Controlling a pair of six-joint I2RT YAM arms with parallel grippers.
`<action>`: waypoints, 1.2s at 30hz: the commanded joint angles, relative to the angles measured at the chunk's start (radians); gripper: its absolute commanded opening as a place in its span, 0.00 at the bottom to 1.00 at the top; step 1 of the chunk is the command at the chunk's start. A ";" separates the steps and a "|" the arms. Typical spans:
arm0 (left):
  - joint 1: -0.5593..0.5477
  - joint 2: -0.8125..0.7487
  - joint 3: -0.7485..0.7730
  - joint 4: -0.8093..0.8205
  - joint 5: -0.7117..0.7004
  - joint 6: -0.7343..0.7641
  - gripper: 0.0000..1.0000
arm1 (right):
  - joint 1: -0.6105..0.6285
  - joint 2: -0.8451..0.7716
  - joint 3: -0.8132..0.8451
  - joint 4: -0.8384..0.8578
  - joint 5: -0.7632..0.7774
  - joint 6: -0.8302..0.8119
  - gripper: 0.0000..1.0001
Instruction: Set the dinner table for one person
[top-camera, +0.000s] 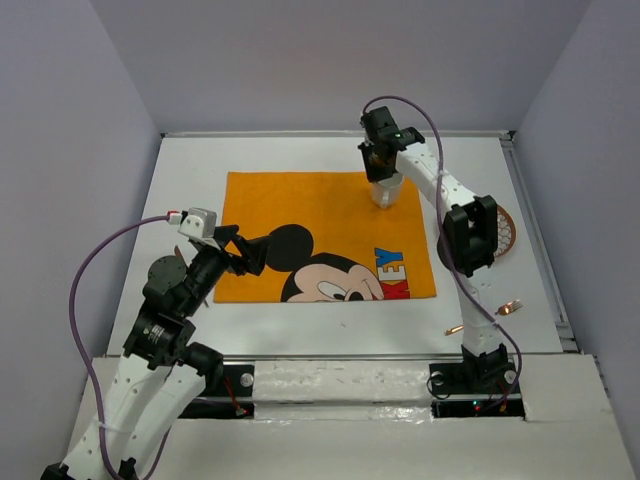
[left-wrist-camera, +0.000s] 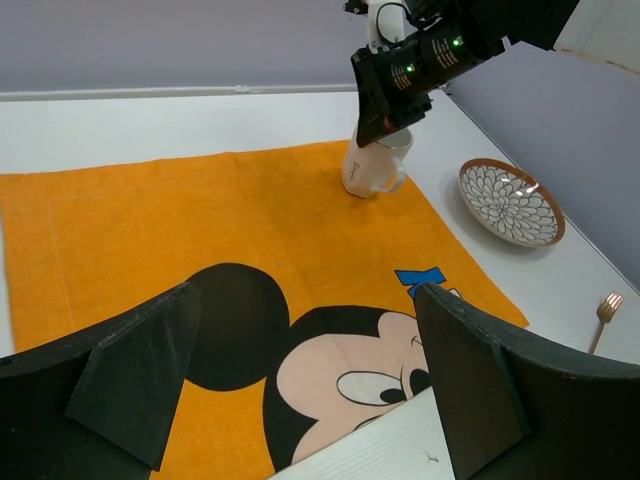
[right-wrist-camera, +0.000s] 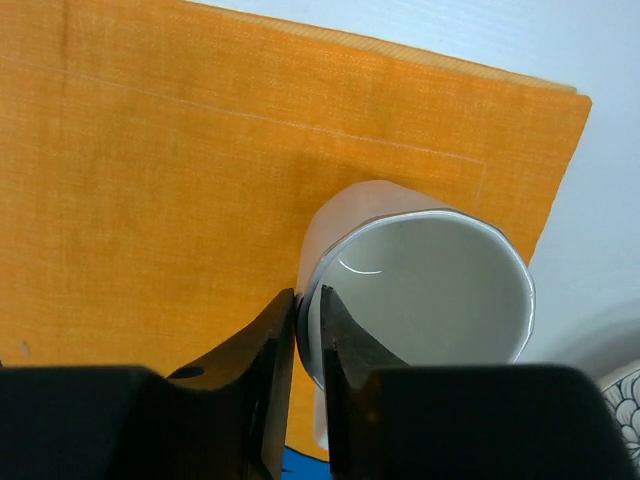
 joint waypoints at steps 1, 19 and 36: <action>0.000 -0.001 0.007 0.035 -0.006 0.014 0.99 | 0.007 -0.026 0.059 0.028 0.051 -0.004 0.43; -0.034 -0.064 0.006 0.015 -0.037 0.015 0.99 | -0.561 -1.114 -1.280 0.656 -0.092 0.594 0.69; -0.074 -0.085 0.007 0.003 -0.064 0.015 0.99 | -0.895 -0.957 -1.500 0.805 -0.238 0.657 0.72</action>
